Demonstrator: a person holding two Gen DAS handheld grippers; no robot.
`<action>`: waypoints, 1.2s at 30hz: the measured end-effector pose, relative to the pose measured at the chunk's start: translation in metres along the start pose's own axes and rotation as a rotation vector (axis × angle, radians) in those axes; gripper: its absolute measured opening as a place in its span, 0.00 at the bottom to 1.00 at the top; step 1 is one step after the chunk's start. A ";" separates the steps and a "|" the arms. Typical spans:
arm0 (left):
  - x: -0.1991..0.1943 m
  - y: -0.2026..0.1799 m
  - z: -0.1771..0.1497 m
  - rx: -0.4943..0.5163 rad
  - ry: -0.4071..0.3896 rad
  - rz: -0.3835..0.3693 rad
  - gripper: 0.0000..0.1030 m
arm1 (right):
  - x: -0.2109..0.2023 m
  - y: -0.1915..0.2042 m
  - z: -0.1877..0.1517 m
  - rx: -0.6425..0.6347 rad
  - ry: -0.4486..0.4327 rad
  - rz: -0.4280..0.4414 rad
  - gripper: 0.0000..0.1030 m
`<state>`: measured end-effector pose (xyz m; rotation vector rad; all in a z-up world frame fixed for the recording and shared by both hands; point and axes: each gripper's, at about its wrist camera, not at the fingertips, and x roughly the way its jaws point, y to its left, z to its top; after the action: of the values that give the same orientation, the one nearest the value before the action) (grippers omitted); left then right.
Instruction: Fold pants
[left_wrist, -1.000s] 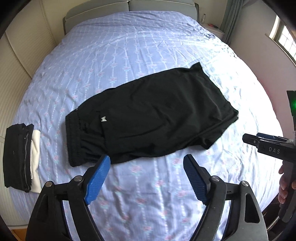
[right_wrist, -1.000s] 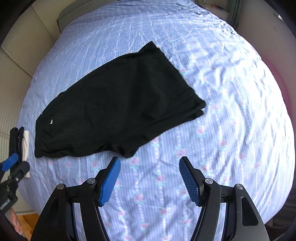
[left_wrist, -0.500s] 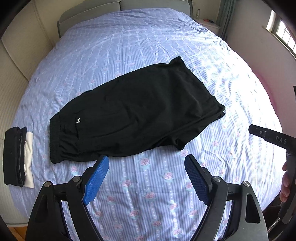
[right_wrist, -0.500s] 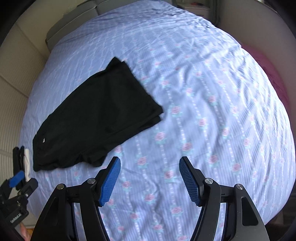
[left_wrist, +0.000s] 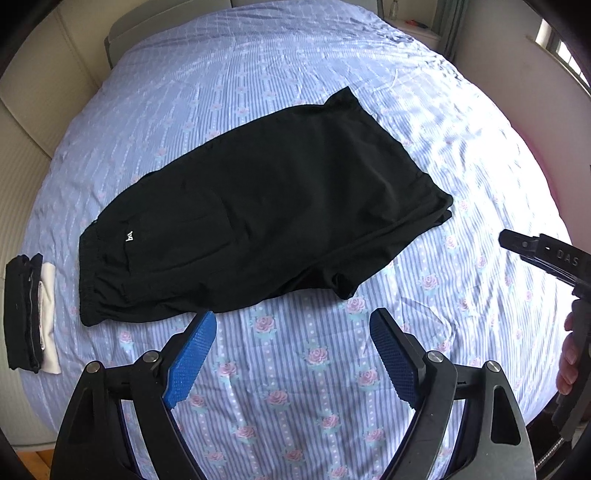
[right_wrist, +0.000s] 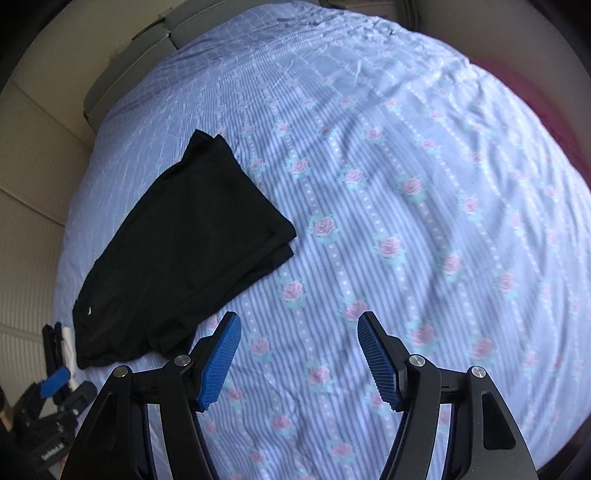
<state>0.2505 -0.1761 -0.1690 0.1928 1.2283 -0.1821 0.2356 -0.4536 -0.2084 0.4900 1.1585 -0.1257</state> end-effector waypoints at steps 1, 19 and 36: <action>0.003 0.000 0.001 -0.004 0.003 0.002 0.83 | 0.006 0.001 0.001 0.003 0.005 0.013 0.65; 0.041 0.023 -0.022 -0.069 0.078 -0.021 0.79 | 0.075 0.017 0.020 -0.013 0.082 0.014 0.62; 0.039 -0.011 -0.009 0.028 0.054 -0.067 0.75 | 0.094 0.014 0.040 -0.047 0.089 -0.006 0.42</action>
<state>0.2525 -0.1859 -0.2091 0.1820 1.2877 -0.2535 0.3126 -0.4436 -0.2763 0.4544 1.2479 -0.0823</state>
